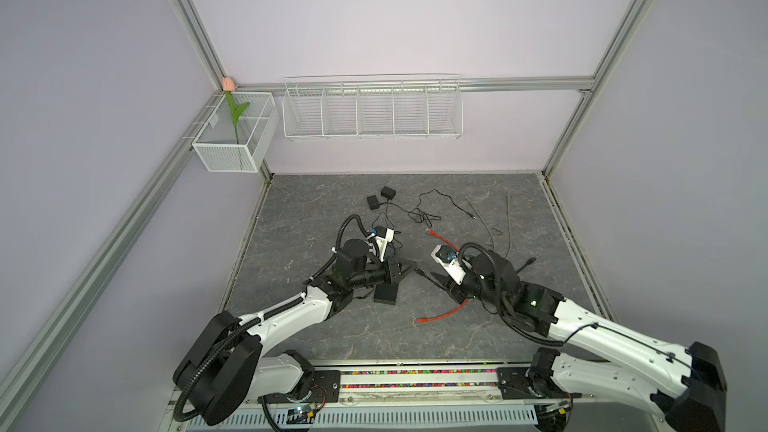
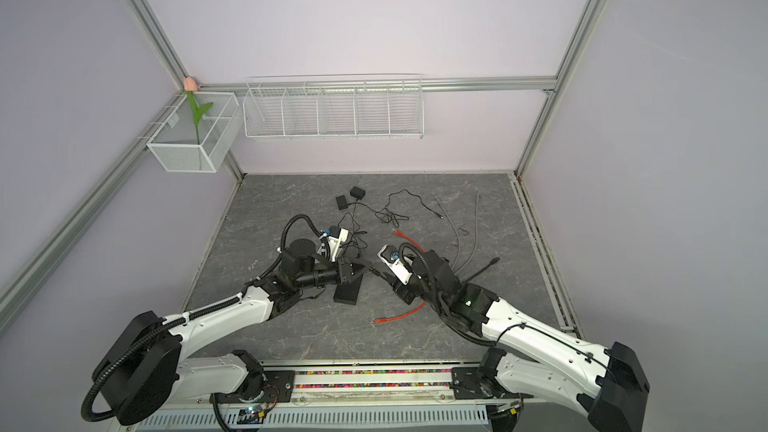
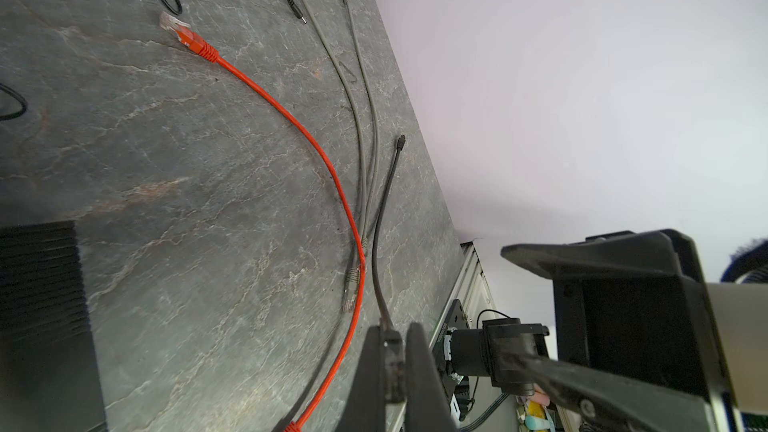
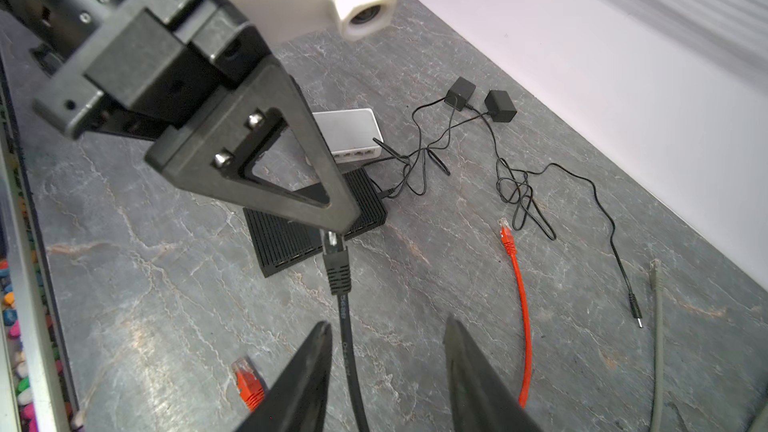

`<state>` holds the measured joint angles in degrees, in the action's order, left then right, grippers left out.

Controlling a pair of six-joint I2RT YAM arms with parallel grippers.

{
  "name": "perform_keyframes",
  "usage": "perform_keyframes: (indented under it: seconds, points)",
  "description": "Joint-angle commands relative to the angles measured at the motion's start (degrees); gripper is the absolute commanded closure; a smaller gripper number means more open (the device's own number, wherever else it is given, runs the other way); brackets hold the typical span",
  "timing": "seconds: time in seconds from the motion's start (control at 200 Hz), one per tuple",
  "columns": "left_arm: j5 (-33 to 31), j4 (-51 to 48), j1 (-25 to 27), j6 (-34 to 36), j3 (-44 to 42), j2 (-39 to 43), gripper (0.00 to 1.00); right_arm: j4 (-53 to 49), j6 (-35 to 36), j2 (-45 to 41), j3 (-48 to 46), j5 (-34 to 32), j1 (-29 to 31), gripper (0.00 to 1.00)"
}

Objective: Insert the plug into the switch port
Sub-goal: 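Grasp the switch with the left gripper while right gripper brings the plug to its port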

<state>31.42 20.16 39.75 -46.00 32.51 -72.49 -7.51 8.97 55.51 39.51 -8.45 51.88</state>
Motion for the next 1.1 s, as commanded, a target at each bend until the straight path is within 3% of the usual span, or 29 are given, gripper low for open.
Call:
perform_keyframes:
  seconds: [0.0, 0.555, 1.015, 1.095]
  points:
    - [0.4, -0.6, 0.0, 0.7, -0.5, 1.6, 1.00, 0.7, 0.4, -0.8, -1.8, 6.3, -1.3, 0.54]
    - [-0.5, -2.1, 0.0, 1.0, -0.3, 2.6, 1.00, -1.5, 3.4, 10.9, 4.4, 8.0, -1.3, 0.61]
    - [-0.8, -2.1, -0.1, 1.4, -0.3, 2.5, 1.00, -3.0, 3.4, 15.4, 6.3, 10.8, -1.3, 0.65]
    - [-0.7, -1.9, -0.1, 1.3, -0.3, 2.3, 1.00, -2.5, 3.4, 15.6, 6.2, 10.5, -1.3, 0.72]
